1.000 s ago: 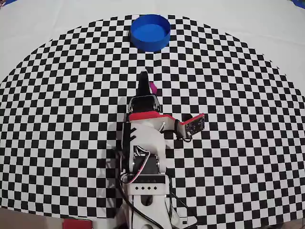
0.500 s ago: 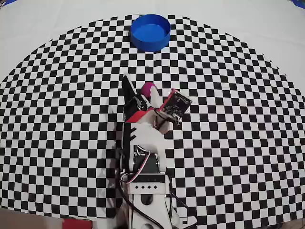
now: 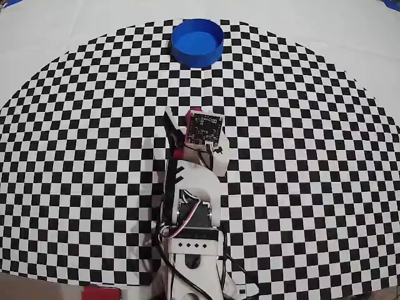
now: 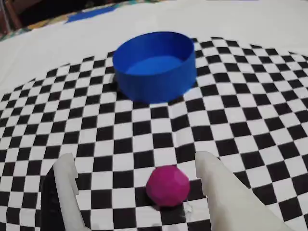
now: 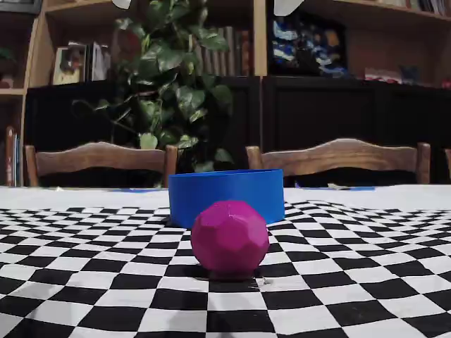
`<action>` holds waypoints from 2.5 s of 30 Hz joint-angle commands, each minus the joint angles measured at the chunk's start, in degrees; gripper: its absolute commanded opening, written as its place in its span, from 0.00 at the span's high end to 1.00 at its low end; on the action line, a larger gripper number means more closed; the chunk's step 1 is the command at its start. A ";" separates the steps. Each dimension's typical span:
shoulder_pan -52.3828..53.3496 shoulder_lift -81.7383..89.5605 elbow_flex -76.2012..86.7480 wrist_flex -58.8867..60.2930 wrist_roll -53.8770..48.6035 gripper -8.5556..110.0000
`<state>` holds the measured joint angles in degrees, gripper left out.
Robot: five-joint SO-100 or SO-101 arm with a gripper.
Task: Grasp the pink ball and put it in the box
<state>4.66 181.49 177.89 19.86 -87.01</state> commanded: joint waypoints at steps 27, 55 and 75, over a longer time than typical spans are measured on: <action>1.41 -1.93 0.44 -9.58 -4.31 0.69; 1.41 -11.25 0.44 -11.16 -4.31 0.69; 1.67 -19.60 0.44 -14.85 -4.31 0.69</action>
<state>5.80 162.42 177.89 6.06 -90.88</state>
